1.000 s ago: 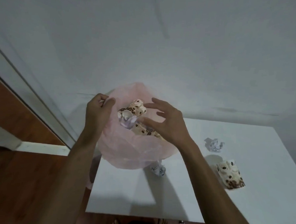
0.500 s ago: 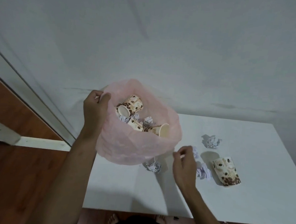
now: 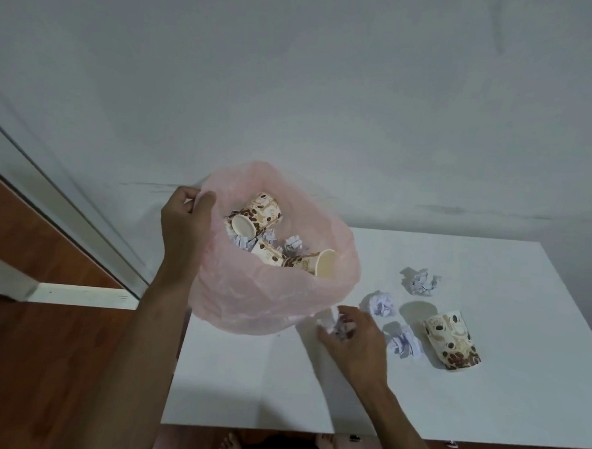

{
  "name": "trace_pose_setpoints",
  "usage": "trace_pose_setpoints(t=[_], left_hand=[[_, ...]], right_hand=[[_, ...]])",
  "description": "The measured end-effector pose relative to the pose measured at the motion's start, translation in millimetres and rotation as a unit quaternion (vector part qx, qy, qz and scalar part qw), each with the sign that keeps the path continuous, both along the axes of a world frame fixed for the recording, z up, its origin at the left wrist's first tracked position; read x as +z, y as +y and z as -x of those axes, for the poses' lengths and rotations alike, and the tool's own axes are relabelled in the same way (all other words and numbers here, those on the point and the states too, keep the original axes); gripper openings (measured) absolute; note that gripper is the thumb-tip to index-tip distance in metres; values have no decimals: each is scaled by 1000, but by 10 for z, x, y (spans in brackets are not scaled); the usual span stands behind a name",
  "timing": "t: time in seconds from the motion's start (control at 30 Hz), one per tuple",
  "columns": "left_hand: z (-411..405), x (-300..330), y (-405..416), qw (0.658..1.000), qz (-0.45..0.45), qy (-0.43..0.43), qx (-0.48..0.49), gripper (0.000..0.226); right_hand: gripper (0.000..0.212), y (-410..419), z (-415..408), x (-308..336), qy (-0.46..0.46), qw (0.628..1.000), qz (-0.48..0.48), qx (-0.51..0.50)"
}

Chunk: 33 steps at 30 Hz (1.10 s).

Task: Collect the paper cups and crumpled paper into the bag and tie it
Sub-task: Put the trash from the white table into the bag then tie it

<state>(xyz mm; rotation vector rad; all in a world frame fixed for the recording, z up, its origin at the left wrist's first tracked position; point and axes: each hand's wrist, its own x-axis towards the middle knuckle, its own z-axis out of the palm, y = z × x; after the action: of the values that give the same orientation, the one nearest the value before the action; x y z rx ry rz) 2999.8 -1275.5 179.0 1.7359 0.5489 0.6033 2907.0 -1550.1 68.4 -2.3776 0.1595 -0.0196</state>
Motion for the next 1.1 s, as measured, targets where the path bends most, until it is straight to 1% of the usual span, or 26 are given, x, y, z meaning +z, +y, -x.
trace_pose_setpoints(t=[0.1,0.2,0.27,0.33,0.4,0.47,0.5,0.53,0.57,0.6,0.67,0.7,0.73,0.77,0.8,0.87,0.9,0.97,1.03,1.1], left_hand=[[-12,6,-4,1000,-1,2,3,18],[-13,20,-43,1000,-9,9,2,17],[-9,27,-72,1000,-8,7,-3,16],[-1,29,-100,1000,-5,7,-8,16],[11,31,-130,1000,3,7,-17,15],[20,33,-161,999,12,8,-28,14],[22,36,-180,999,13,9,-34,13],[21,37,-196,999,12,11,-37,13],[18,42,-217,999,10,11,-41,13],[13,47,-238,999,8,12,-44,13],[-3,58,-289,999,6,15,-48,13],[-12,64,-319,999,6,16,-50,14],[-24,72,-359,998,7,15,-54,15],[-41,75,-409,998,9,13,-60,16],[-62,75,-464,998,14,11,-67,16],[-103,70,-592,996,22,9,-87,14],[-125,63,-660,995,26,8,-99,14],[-161,46,-796,992,28,7,-122,13],[-183,52,-929,990,23,9,-138,13],[-199,64,-1039,988,27,9,-151,13]], right_hand=[[55,-227,-121,261,-36,992,-62,-104],[54,-300,-310,725,-115,967,-147,-176],[52,-176,-452,1041,-167,946,-210,-180],[53,39,-605,1241,-199,940,-234,-147],[52,271,-740,1334,-180,958,-216,-56],[51,446,-844,1319,-107,981,-132,93],[47,493,-865,1295,-76,980,-93,162],[41,501,-864,1271,-68,974,-77,204],[35,471,-858,1254,-84,970,-80,213],[29,409,-851,1240,-118,969,-91,195],[20,204,-841,1193,-194,970,-97,114],[16,71,-843,1142,-213,971,-89,65],[14,-74,-848,1083,-211,975,-73,17],[14,-228,-857,1019,-184,981,-54,-28],[16,-383,-866,937,-135,988,-29,-62],[23,-656,-848,762,-13,995,37,-90],[27,-751,-827,687,38,994,58,-87],[35,-843,-773,580,102,991,67,-53],[44,-835,-731,501,130,989,72,-3],[49,-787,-720,421,152,982,103,40]])
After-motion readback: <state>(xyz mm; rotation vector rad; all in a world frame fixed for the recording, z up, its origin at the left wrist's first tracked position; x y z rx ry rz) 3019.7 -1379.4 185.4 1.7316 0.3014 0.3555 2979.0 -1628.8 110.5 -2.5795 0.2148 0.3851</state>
